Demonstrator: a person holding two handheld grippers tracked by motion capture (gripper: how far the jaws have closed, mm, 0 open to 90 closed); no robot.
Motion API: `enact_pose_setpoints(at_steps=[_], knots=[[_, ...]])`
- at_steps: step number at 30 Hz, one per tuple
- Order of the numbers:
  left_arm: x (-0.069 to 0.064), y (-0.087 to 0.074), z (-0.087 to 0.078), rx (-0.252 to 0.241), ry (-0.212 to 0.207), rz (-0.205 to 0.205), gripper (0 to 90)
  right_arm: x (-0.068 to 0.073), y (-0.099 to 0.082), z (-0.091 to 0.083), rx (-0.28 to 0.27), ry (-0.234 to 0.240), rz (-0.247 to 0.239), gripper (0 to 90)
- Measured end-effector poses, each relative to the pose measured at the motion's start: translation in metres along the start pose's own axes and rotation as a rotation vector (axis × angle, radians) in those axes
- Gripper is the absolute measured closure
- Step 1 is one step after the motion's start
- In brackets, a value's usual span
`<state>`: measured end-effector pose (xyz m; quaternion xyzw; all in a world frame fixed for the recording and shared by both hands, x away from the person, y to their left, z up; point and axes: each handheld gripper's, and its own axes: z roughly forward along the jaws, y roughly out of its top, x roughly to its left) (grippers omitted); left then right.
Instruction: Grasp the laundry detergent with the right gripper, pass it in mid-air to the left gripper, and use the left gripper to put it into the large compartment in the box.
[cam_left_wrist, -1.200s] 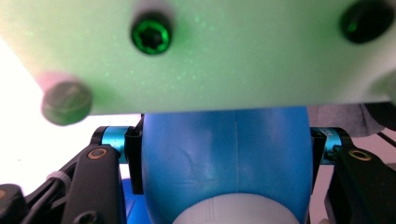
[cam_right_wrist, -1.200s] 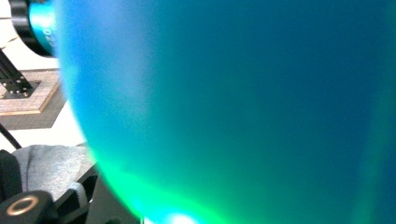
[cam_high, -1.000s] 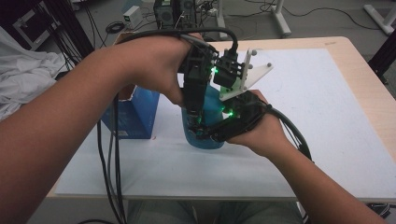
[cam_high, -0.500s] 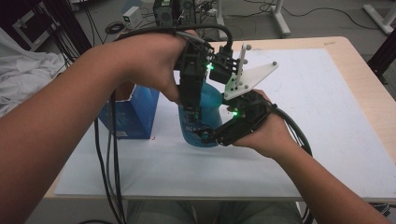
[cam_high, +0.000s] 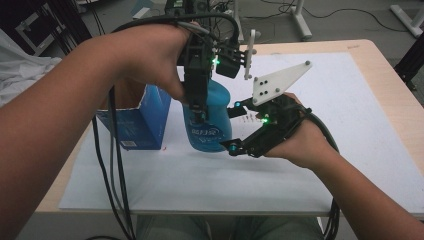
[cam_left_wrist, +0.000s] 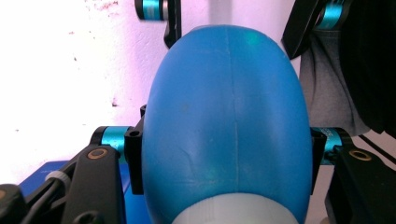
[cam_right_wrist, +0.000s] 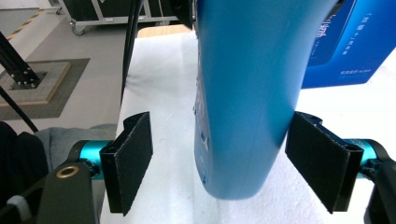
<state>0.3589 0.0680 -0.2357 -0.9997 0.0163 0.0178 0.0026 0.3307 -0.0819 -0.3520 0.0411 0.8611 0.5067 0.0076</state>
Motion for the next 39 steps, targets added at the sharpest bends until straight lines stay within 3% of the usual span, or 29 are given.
enact_pose_setpoints(at_steps=[4, 8, 15, 24, 26, 27, 28, 31, 34, 36, 37, 38, 39], knots=[[0.001, -0.002, -0.003, -0.004, -0.004, -0.008, 39.2, -0.001, 0.000, -0.005, 0.022, -0.017, -0.006, 21.1], [0.000, -0.005, -0.008, -0.007, -0.013, -0.017, 39.2, -0.008, -0.001, -0.016, 0.039, -0.069, 0.008, 17.6], [0.000, -0.013, -0.018, -0.008, -0.018, -0.051, 39.2, -0.012, 0.003, -0.025, 0.087, -0.082, -0.001, 13.6], [0.010, -0.035, -0.045, -0.019, -0.022, -0.193, 39.1, -0.014, 0.015, -0.044, 0.192, -0.100, -0.042, 12.0], [0.013, -0.042, -0.054, -0.032, -0.024, -0.244, 39.1, -0.015, 0.018, -0.048, 0.217, -0.104, -0.051, 11.9], [0.013, -0.042, -0.054, -0.032, -0.024, -0.244, 39.1, -0.015, 0.018, -0.048, 0.217, -0.104, -0.051, 11.9], [0.017, -0.050, -0.061, -0.046, -0.028, -0.295, 39.1, -0.015, 0.022, -0.051, 0.246, -0.116, -0.071, 11.6], [0.022, -0.062, -0.074, -0.070, -0.036, -0.382, 39.1, -0.014, 0.027, -0.056, 0.297, -0.122, -0.089, 11.4], [0.027, -0.076, -0.086, -0.082, -0.034, -0.465, 39.0, -0.015, 0.031, -0.059, 0.357, -0.139, -0.089, 2.7], [0.030, -0.084, -0.091, -0.082, -0.029, -0.510, 39.0, -0.016, 0.032, -0.061, 0.385, -0.139, -0.091, 2.7], [0.030, -0.084, -0.091, -0.082, -0.029, -0.510, 39.0, -0.016, 0.032, -0.061, 0.385, -0.139, -0.091, 2.7], [0.033, -0.095, -0.098, -0.079, -0.021, -0.571, 39.0, -0.016, 0.034, -0.064, 0.403, -0.137, -0.097, 2.8], [0.033, -0.095, -0.098, -0.079, -0.021, -0.571, 39.0, -0.016, 0.034, -0.064, 0.403, -0.137, -0.097, 2.8]])
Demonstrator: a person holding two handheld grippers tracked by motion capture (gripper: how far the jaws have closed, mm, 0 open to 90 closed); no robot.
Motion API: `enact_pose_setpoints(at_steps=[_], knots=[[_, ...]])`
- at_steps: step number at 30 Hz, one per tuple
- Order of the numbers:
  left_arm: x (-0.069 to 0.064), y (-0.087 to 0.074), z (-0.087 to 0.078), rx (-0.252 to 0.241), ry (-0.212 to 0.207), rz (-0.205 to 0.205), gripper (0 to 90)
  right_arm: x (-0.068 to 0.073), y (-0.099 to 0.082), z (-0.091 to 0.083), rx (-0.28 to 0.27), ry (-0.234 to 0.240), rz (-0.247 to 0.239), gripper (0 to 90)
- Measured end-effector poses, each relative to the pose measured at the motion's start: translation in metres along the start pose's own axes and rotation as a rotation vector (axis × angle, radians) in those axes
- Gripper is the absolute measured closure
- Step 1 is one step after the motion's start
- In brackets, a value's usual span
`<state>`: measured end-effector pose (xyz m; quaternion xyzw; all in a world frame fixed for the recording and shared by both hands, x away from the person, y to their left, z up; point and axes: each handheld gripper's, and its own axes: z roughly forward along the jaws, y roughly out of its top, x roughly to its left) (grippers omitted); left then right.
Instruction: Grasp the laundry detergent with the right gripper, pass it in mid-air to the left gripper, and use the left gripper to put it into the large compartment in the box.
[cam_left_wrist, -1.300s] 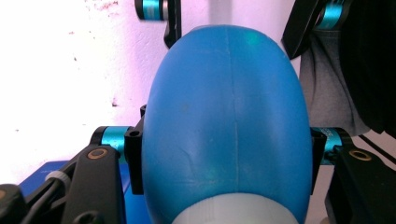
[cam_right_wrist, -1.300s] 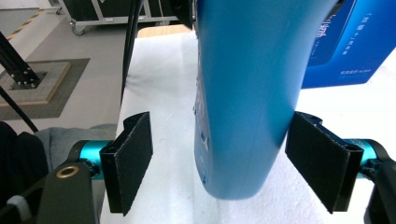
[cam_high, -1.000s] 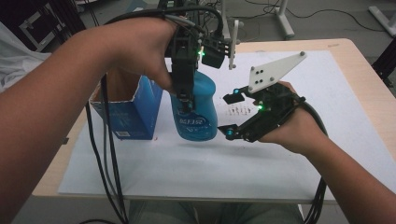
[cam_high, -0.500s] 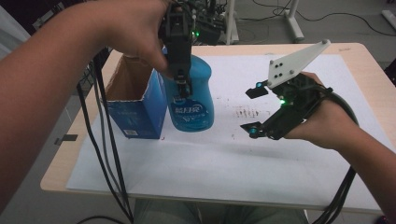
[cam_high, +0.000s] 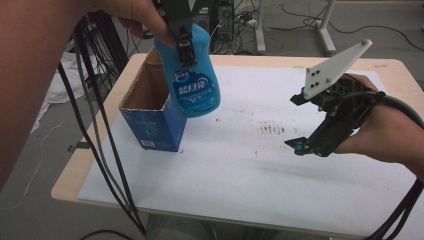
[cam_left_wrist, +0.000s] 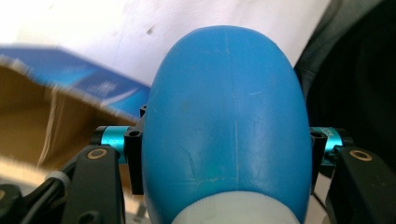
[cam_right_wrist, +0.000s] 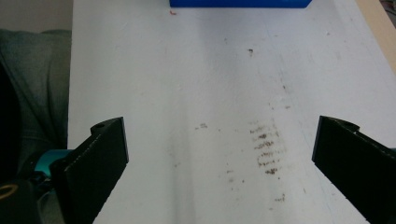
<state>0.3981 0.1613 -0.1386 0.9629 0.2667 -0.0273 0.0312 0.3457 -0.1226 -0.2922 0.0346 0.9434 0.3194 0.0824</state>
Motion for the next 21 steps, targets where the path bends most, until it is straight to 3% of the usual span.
enact_pose_setpoints(at_steps=[2, 3, 8, 10, 11, 13, 17, 18, 20, 21], knots=[[0.008, -0.007, -0.006, -0.001, 0.002, -0.056, 39.0, -0.001, 0.000, -0.003, 0.035, -0.002, -0.011, 0.8], [0.014, -0.014, -0.011, -0.003, 0.005, -0.122, 39.0, -0.002, 0.000, -0.004, 0.051, -0.003, -0.014, 0.7], [0.028, -0.030, -0.024, -0.008, 0.030, -0.292, 39.0, -0.006, -0.001, -0.011, 0.102, -0.011, -0.031, 0.6], [0.031, -0.032, -0.026, -0.007, 0.031, -0.316, 39.0, -0.006, -0.001, -0.013, 0.106, -0.019, -0.032, 0.5], [0.039, -0.039, -0.030, -0.022, 0.035, -0.392, 39.0, -0.007, 0.000, -0.016, 0.115, -0.016, -0.041, 0.5], [0.046, -0.045, -0.031, -0.033, 0.031, -0.468, 39.1, -0.007, 0.001, -0.019, 0.129, -0.019, -0.042, 0.6], [0.054, -0.053, -0.031, -0.040, 0.025, -0.578, 39.1, -0.008, 0.001, -0.023, 0.148, -0.018, -0.046, 0.6], [0.054, -0.053, -0.031, -0.040, 0.025, -0.578, 39.1, -0.008, 0.001, -0.024, 0.152, -0.016, -0.048, 0.6], [0.057, -0.055, -0.031, -0.038, 0.023, -0.616, 39.1, -0.008, 0.000, -0.025, 0.163, -0.015, -0.048, 0.6], [0.060, -0.056, -0.030, -0.036, 0.022, -0.657, 39.1, -0.008, 0.000, -0.025, 0.165, -0.014, -0.045, 0.6]])
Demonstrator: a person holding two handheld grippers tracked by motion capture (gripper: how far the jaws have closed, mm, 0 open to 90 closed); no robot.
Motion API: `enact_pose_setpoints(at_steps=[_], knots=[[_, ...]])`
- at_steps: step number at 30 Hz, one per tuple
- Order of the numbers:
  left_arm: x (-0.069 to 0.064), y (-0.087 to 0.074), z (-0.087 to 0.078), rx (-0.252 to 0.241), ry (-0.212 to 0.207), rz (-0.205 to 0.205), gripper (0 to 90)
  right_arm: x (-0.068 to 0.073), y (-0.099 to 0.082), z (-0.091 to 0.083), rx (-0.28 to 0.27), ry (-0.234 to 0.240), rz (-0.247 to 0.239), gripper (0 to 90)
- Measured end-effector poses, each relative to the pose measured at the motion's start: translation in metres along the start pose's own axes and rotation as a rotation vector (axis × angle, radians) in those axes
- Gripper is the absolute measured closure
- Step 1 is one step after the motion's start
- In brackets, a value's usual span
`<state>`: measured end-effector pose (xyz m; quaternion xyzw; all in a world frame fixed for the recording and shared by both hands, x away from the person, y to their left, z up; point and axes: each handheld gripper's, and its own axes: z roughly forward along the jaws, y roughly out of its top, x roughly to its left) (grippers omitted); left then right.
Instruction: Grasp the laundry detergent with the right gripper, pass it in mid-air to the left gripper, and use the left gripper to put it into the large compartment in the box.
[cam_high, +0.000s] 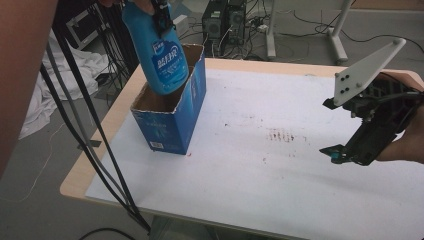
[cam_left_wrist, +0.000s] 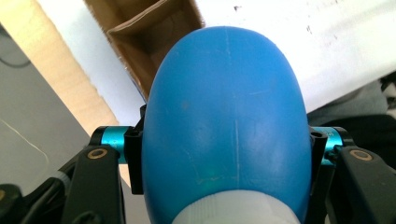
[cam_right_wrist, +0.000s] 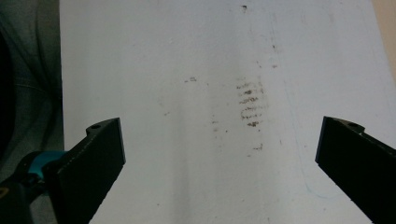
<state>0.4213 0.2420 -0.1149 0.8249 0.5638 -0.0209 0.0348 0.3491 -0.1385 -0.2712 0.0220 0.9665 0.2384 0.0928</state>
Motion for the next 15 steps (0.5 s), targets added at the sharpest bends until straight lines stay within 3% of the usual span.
enact_pose_setpoints(at_steps=[7, 15], knots=[[0.006, 0.001, 0.007, 0.011, 0.028, -0.081, 39.1, 0.000, 0.000, 0.000, 0.008, 0.011, 0.002, 0.6], [0.012, 0.002, 0.026, 0.028, 0.032, -0.097, 39.0, 0.000, -0.001, 0.000, 0.006, 0.009, 0.005, 0.6]])
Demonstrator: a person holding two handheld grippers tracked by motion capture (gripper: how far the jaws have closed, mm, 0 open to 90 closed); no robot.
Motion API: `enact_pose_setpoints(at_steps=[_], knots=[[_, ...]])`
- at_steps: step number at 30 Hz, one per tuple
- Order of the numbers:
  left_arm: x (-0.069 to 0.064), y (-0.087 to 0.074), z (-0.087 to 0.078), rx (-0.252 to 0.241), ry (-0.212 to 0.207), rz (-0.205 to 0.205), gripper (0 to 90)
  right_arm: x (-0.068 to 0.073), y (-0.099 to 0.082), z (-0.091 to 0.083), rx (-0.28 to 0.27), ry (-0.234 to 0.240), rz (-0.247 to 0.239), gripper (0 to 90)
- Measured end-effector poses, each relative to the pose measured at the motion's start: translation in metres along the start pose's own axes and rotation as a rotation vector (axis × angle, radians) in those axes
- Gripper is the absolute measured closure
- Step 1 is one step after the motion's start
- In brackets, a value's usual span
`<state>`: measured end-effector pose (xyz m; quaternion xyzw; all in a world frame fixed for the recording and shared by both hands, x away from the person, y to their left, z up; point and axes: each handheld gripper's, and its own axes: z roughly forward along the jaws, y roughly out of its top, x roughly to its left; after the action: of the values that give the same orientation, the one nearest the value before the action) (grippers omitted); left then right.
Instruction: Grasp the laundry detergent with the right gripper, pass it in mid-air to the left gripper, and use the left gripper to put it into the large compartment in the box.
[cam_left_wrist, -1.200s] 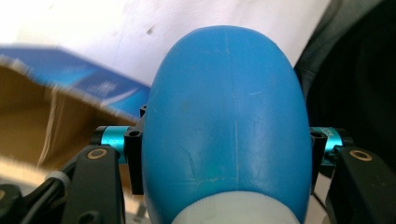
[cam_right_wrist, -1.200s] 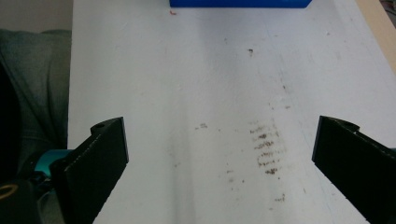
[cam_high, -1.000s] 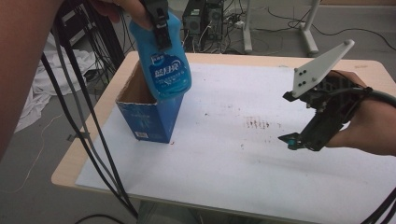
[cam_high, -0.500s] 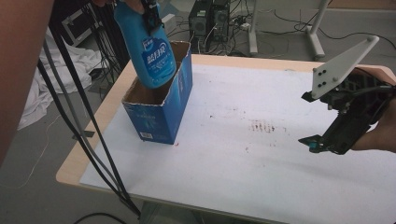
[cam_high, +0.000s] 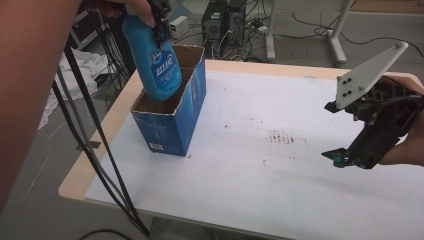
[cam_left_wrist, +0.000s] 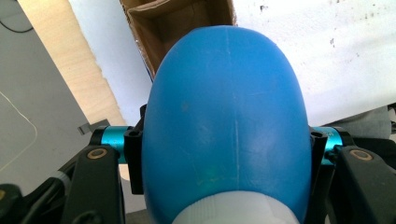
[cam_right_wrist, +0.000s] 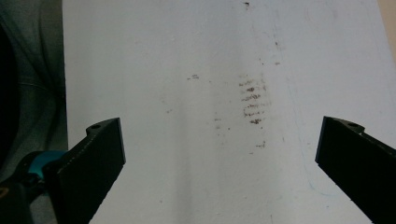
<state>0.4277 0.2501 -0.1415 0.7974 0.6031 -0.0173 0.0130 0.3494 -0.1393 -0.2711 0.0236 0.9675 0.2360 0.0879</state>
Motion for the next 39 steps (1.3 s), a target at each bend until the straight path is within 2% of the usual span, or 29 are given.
enact_pose_setpoints(at_steps=[8, 10, 12, 14, 16, 19, 21, 23, 24, 28, 29, 30, 31, 33, 38, 39], knots=[[0.002, 0.004, 0.030, 0.027, 0.000, 0.044, 39.1, 0.003, -0.002, 0.005, -0.008, 0.001, 0.011, 0.6], [0.002, 0.004, 0.030, 0.027, 0.000, 0.044, 39.1, 0.003, -0.003, 0.006, -0.008, 0.002, 0.014, 0.6], [0.003, 0.006, 0.046, 0.037, -0.002, 0.100, 39.1, 0.004, -0.005, 0.008, -0.008, 0.010, 0.020, 0.6], [0.003, 0.006, 0.050, 0.043, -0.001, 0.109, 39.1, 0.004, -0.006, 0.009, -0.004, 0.011, 0.021, 0.6], [0.003, 0.007, 0.061, 0.054, 0.009, 0.146, 39.1, 0.003, -0.008, 0.011, 0.000, 0.015, 0.023, 0.6], [0.004, 0.008, 0.068, 0.055, 0.019, 0.169, 39.1, 0.004, -0.010, 0.011, 0.004, 0.019, 0.033, 0.6], [0.003, 0.008, 0.076, 0.060, 0.037, 0.222, 39.1, 0.004, -0.010, 0.012, 0.008, 0.021, 0.036, 0.6], [0.004, 0.008, 0.079, 0.065, 0.042, 0.237, 39.1, 0.004, -0.011, 0.013, 0.009, 0.021, 0.041, 0.6], [0.004, 0.008, 0.085, 0.064, 0.042, 0.266, 39.1, 0.004, -0.011, 0.013, 0.009, 0.022, 0.041, 0.6], [0.004, 0.008, 0.096, 0.068, 0.041, 0.335, 39.2, 0.004, -0.012, 0.015, 0.009, 0.024, 0.041, 0.6], [0.004, 0.008, 0.096, 0.068, 0.041, 0.335, 39.1, 0.004, -0.012, 0.015, 0.009, 0.024, 0.041, 0.6], [0.003, 0.008, 0.101, 0.075, 0.042, 0.373, 39.1, 0.004, -0.012, 0.016, 0.009, 0.026, 0.041, 0.6], [0.003, 0.008, 0.101, 0.075, 0.042, 0.373, 39.1, 0.004, -0.012, 0.016, 0.009, 0.026, 0.041, 0.6], [0.003, 0.008, 0.108, 0.077, 0.048, 0.436, 39.1, 0.004, -0.012, 0.017, 0.015, 0.029, 0.041, 0.6], [0.002, 0.008, 0.118, 0.059, 0.060, 0.519, 39.1, 0.004, -0.012, 0.019, 0.023, 0.035, 0.043, 0.6], [0.003, 0.008, 0.119, 0.068, 0.066, 0.547, 39.1, 0.004, -0.013, 0.019, 0.028, 0.036, 0.048, 0.6]])
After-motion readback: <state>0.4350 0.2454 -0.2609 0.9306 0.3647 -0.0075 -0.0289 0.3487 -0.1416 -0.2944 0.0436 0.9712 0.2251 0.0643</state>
